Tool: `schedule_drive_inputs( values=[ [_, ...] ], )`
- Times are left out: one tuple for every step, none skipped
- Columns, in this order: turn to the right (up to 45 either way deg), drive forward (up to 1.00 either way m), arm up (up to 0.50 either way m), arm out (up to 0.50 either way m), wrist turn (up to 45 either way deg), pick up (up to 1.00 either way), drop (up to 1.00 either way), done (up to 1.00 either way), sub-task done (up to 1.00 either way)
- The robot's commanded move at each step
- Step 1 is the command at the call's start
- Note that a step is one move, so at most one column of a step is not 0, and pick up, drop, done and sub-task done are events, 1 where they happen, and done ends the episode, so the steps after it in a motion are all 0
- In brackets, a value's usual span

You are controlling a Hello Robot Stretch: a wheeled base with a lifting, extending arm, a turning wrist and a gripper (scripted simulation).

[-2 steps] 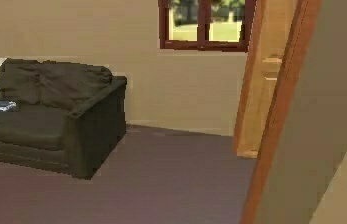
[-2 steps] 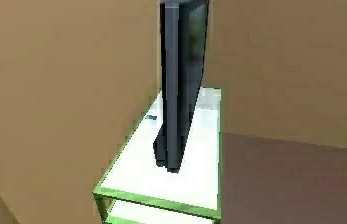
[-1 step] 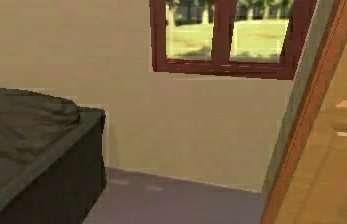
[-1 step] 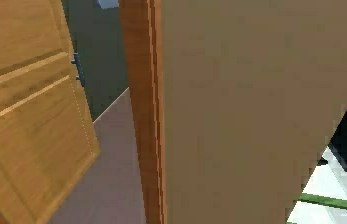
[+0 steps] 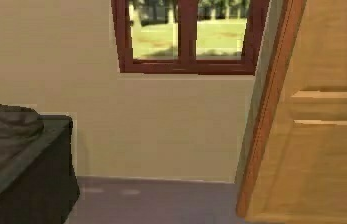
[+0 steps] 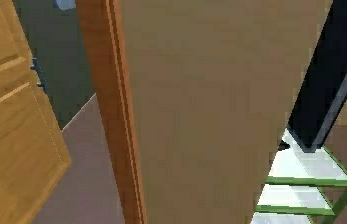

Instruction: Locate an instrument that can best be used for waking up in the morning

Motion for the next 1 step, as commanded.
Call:
schedule_drive_inputs(
  values=[
    [0.0, 0.45, 0.0, 0.0, 0.0, 0.0, 0.0, 0.0, 0.0]
  ],
)
